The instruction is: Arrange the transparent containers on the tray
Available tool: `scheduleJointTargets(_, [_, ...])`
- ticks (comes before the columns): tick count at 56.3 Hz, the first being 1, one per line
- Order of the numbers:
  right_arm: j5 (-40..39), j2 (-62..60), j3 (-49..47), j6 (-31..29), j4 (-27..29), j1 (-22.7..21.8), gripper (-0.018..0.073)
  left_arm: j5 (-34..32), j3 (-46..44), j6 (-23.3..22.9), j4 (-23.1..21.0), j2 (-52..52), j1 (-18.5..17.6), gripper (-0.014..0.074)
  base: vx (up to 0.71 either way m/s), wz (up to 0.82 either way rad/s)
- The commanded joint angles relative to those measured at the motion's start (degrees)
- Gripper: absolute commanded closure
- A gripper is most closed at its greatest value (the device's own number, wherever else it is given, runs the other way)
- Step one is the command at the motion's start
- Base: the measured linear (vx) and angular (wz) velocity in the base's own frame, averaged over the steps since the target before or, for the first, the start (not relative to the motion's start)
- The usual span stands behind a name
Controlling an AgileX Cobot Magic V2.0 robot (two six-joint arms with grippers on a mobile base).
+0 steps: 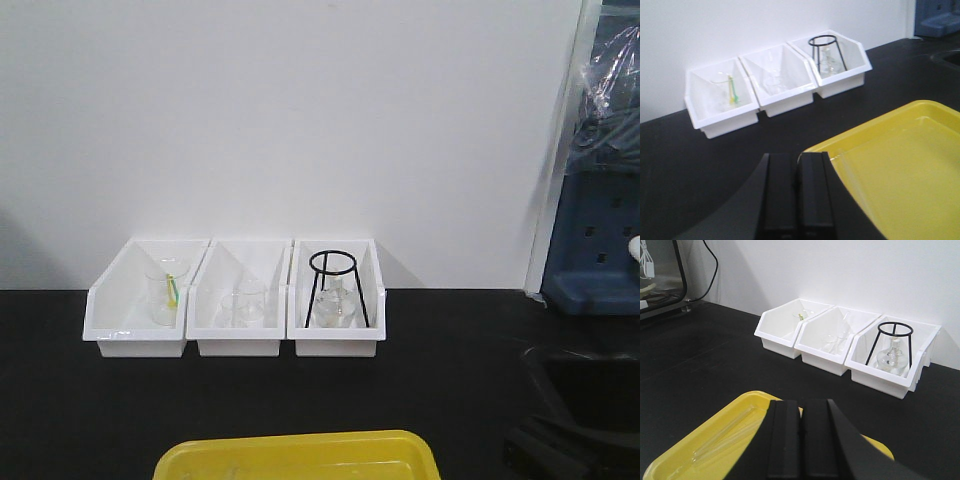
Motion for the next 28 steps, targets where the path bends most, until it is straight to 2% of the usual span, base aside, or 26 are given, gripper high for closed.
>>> scheduleJointTargets(1, [1.5, -0.3, -1.9, -0.6, -1.5, -0.2, 0.0572, -5.6, -1.4, -2.1, 3.6, 0.7, -0.4, 0.0597, 0.00, 0.00])
scheduleJointTargets(9, [1.5, -0.3, -1.9, -0.6, -1.5, -0.2, 0.0572, -5.6, -1.4, -2.1, 4.2, 0.8, -0.4, 0.0597, 0.00, 0.00])
scheduleJointTargets(18, [1.5, -0.3, -1.9, -0.7, -1.5, -0.2, 0.0572, -5.8, -0.4, -2.1, 8.1, 0.2, -0.1, 0.0597, 0.00, 0.00])
scheduleJointTargets(28, [1.5, -0.3, -1.9, -0.7, -1.5, -0.2, 0.0572, -8.4, 7.0, -5.1, 8.9, -5.9, 6.4, 0.0597, 0.00, 0.00])
